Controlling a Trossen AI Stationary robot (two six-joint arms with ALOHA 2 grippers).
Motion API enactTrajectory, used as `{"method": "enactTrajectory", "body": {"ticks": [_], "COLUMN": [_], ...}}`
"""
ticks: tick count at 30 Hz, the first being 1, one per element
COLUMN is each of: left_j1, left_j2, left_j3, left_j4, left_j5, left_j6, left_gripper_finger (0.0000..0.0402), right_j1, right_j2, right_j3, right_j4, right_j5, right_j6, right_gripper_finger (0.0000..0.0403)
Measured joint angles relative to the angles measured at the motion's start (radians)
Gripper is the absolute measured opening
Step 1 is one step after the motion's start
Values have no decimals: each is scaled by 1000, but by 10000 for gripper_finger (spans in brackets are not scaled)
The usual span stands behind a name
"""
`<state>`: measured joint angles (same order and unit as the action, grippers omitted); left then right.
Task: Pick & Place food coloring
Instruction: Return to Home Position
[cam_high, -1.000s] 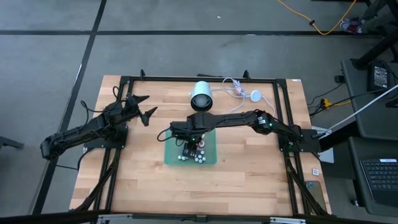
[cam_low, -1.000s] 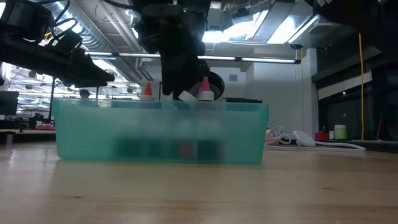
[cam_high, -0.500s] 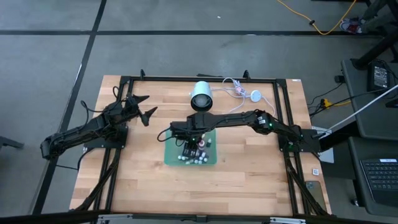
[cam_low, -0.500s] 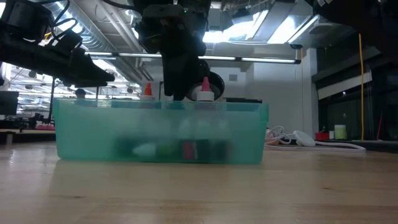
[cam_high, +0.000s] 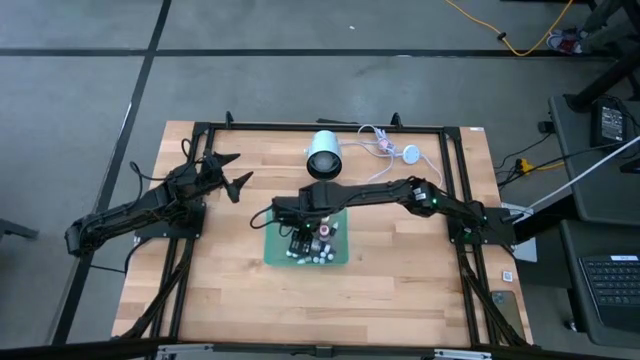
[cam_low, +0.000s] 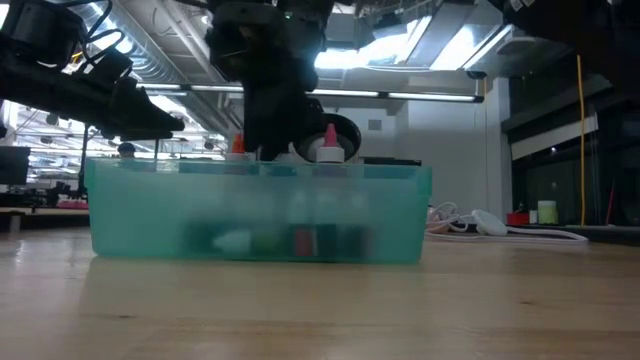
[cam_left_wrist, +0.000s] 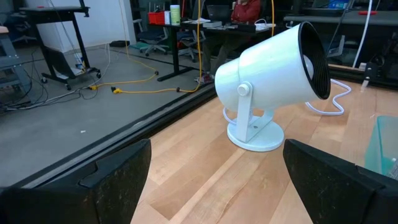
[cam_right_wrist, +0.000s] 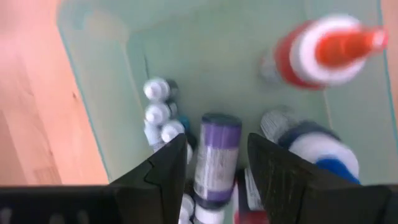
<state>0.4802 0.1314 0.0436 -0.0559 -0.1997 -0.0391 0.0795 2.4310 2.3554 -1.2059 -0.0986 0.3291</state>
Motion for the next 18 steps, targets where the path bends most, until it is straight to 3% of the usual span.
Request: {"method": "enactTrajectory", "body": {"ticks": [12, 18], "left_j1": [0, 0], "left_j2": [0, 0], "left_j3": [0, 0], "left_j4": [0, 0], "left_j5": [0, 0], "left_j6": [0, 0], "left_gripper_finger": [361, 361], "right_j1": [0, -5], "right_j2": [-58, -229], "right_j3": [-1, -145], "right_j4": [118, 470], "right_j5": [3, 4], "right_j6": [4, -66], "right_gripper_finger": [170, 182]}}
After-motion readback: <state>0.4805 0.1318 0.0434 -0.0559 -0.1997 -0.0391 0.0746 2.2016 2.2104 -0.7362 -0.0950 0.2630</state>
